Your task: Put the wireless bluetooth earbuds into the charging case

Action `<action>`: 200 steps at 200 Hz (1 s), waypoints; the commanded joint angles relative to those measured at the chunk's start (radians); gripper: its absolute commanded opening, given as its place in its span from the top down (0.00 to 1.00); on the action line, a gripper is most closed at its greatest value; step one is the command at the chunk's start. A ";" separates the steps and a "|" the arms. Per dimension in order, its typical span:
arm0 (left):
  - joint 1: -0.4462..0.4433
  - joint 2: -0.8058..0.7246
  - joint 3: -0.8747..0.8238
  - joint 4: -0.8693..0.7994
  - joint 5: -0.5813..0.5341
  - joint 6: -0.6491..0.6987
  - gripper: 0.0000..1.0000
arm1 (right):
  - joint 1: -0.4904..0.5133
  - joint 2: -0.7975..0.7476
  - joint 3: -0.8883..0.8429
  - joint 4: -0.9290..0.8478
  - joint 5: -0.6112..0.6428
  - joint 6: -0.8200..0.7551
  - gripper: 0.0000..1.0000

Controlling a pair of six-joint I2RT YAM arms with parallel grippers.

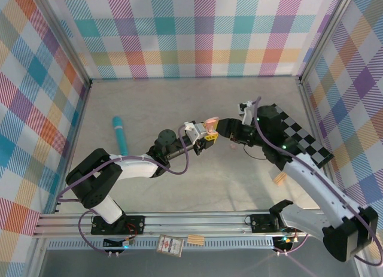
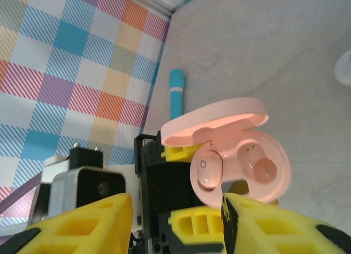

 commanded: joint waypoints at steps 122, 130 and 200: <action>0.069 -0.214 -0.137 -0.025 0.038 -0.037 0.66 | -0.232 0.238 -0.272 0.112 0.126 0.035 0.52; 0.069 -0.219 -0.137 -0.031 0.038 -0.036 0.66 | -0.232 0.269 -0.286 0.161 0.115 0.083 0.52; 0.071 -0.234 -0.124 -0.052 0.045 -0.027 0.66 | -0.232 0.466 -0.320 0.365 0.095 0.234 0.53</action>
